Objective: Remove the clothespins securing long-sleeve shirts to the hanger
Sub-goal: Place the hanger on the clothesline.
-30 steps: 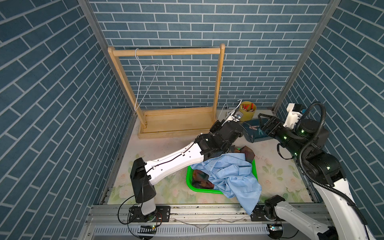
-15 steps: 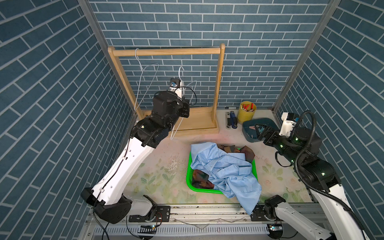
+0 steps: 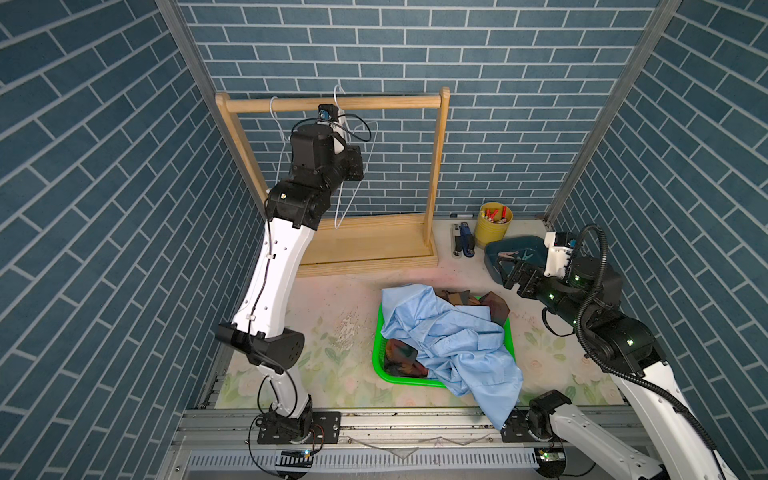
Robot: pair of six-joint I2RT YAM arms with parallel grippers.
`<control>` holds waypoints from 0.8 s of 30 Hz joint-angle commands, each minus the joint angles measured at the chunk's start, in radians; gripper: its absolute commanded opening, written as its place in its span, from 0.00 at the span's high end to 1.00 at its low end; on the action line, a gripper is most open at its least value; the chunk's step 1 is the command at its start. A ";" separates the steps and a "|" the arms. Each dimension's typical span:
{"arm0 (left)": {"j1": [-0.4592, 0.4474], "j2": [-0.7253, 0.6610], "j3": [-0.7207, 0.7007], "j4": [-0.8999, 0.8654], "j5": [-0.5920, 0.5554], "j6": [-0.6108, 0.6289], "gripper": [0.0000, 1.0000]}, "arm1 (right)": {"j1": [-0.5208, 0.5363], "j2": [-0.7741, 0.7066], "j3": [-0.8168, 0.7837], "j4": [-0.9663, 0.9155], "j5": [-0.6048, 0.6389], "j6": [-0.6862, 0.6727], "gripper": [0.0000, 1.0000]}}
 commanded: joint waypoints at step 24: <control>0.146 0.280 0.290 0.105 0.098 -0.077 1.00 | -0.002 -0.024 -0.128 -0.039 -0.033 0.021 0.08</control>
